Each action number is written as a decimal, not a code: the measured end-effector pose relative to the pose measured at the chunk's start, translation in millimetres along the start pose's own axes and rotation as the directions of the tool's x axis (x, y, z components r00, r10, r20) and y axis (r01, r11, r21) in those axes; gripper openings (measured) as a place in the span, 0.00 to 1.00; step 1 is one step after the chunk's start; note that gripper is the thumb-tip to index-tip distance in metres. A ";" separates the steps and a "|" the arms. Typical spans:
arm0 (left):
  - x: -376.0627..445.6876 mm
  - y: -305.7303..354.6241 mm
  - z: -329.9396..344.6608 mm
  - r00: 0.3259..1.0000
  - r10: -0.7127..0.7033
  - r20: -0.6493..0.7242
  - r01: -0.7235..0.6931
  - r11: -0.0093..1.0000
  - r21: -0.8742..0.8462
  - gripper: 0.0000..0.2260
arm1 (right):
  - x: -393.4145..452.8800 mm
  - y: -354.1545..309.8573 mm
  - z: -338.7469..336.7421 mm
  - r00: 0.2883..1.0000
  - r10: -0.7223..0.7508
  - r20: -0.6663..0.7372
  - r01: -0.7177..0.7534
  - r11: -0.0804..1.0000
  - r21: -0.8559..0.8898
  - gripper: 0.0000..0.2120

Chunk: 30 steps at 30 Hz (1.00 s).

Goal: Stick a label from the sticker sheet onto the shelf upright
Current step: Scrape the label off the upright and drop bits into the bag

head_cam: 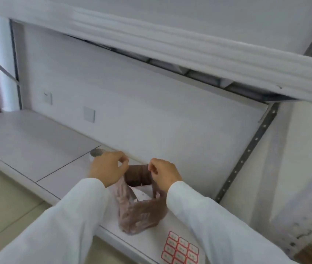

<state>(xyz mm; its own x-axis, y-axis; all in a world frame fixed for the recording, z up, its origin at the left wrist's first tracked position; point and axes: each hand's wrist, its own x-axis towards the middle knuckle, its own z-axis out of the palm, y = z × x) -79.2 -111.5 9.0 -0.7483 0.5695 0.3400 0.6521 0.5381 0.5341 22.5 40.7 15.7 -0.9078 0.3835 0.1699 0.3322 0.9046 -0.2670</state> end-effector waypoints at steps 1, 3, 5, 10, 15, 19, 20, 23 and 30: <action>1.4 -0.9 1.6 1.000 0.003 0.011 -0.003 1.000 0.009 0.10 | 5.9 3.6 8.4 1.000 0.028 0.011 -0.028 0.999 -0.026 0.07; 3.5 0.4 4.3 0.999 0.009 0.031 -0.009 1.000 0.009 0.10 | 14.5 9.4 18.3 0.995 0.082 0.050 -0.079 0.995 -0.056 0.05; 4.3 4.3 8.0 0.999 0.021 0.050 -0.020 1.000 -0.017 0.10 | 19.3 12.3 20.4 0.987 0.126 0.096 -0.121 0.991 -0.055 0.03; 2.4 17.2 13.9 0.991 0.027 0.134 -0.021 0.999 -0.047 0.09 | 19.0 12.6 14.9 0.981 0.111 0.159 -0.080 0.979 -0.187 0.07; -1.0 27.7 16.6 0.982 0.045 0.185 -0.038 0.998 -0.044 0.10 | 15.1 13.5 12.0 0.985 0.103 0.142 -0.063 0.963 -0.261 0.11; 0.5 29.2 14.8 0.984 0.066 0.165 -0.054 0.995 -0.078 0.08 | 7.2 13.5 -7.2 0.992 0.067 0.107 -0.028 0.945 -0.325 0.07; 1.2 29.9 13.6 0.987 0.071 0.143 -0.058 0.994 -0.090 0.08 | 3.7 12.4 -15.8 0.994 0.043 0.103 -0.005 0.940 -0.341 0.05; -1.0 39.4 8.1 0.993 0.095 0.066 -0.084 0.985 -0.154 0.06 | -17.8 5.0 -51.9 0.997 -0.054 0.059 0.071 0.936 -0.344 0.07; -29.8 117.9 -13.1 0.937 0.340 -0.076 -0.348 0.907 -0.237 0.07 | -125.7 3.3 -187.8 0.895 -0.330 -0.300 0.235 0.920 -0.312 0.05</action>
<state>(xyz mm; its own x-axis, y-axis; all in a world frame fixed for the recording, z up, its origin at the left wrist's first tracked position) 18.4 -73.1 72.0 -0.4889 0.6696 0.5591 0.8232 0.1422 0.5497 185.8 30.4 171.6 -0.8456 0.1001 0.5244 0.1720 0.9810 0.0901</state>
